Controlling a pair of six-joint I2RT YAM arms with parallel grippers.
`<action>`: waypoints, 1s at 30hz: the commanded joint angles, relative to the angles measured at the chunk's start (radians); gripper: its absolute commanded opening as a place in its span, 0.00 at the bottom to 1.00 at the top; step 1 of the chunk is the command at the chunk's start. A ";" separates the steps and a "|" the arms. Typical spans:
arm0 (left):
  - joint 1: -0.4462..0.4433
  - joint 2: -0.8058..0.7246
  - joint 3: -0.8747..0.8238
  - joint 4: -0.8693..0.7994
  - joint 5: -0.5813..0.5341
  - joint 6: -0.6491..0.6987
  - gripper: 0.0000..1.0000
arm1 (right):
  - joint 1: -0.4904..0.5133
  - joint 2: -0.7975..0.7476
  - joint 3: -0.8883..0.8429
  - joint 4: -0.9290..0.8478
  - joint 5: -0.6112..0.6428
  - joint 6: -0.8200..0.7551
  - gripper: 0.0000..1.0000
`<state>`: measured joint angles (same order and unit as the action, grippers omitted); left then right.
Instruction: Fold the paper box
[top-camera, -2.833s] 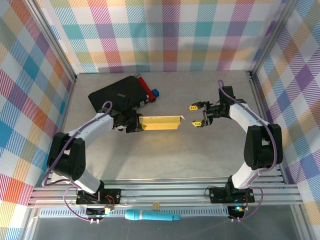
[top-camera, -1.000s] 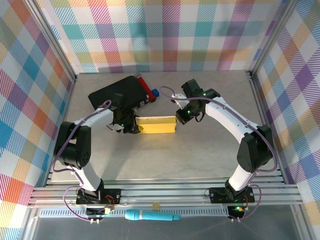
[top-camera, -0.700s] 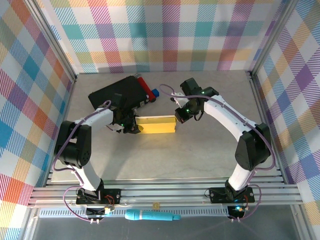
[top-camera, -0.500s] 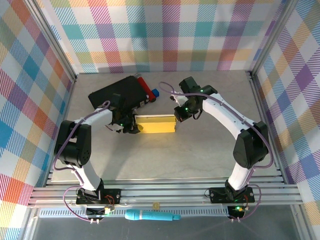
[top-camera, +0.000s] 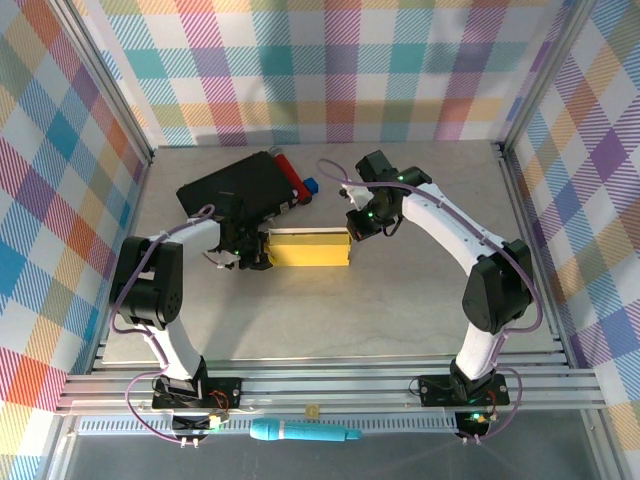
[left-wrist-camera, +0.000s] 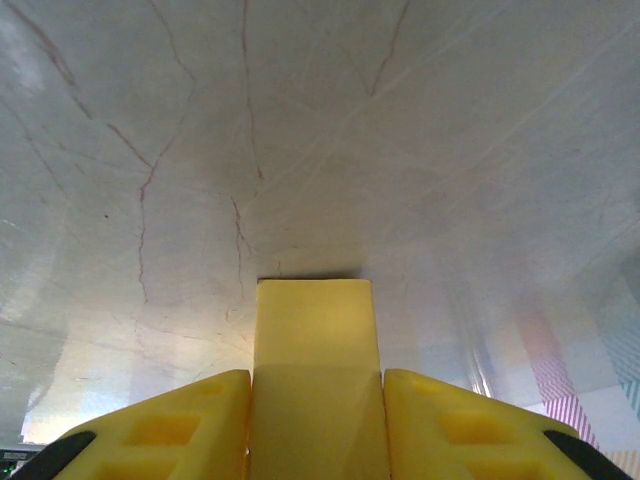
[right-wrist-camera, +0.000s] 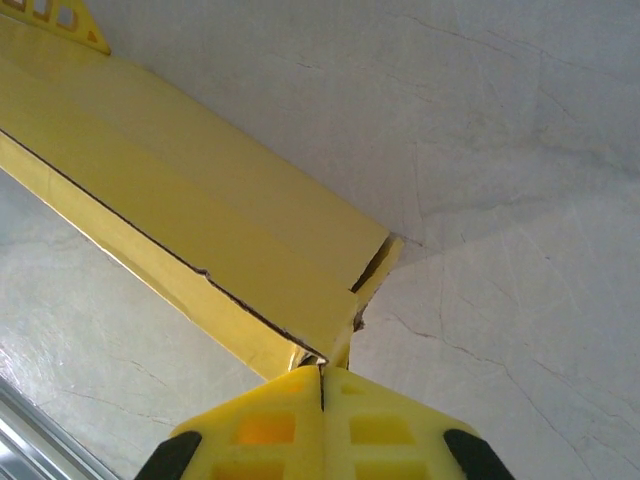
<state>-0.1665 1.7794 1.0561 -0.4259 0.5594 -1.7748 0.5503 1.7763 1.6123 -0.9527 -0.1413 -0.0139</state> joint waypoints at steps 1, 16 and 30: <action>0.000 0.008 0.014 -0.008 -0.001 0.003 0.37 | 0.010 0.013 0.026 -0.022 -0.028 0.048 0.00; -0.042 -0.014 -0.018 0.062 -0.022 -0.093 0.18 | 0.030 -0.032 -0.060 0.025 -0.005 0.202 0.00; -0.041 -0.046 -0.020 0.047 -0.019 -0.052 0.38 | 0.034 -0.048 -0.123 0.080 0.069 0.203 0.00</action>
<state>-0.1951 1.7699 1.0374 -0.3576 0.5373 -1.8431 0.5713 1.7309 1.5070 -0.8745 -0.1009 0.1764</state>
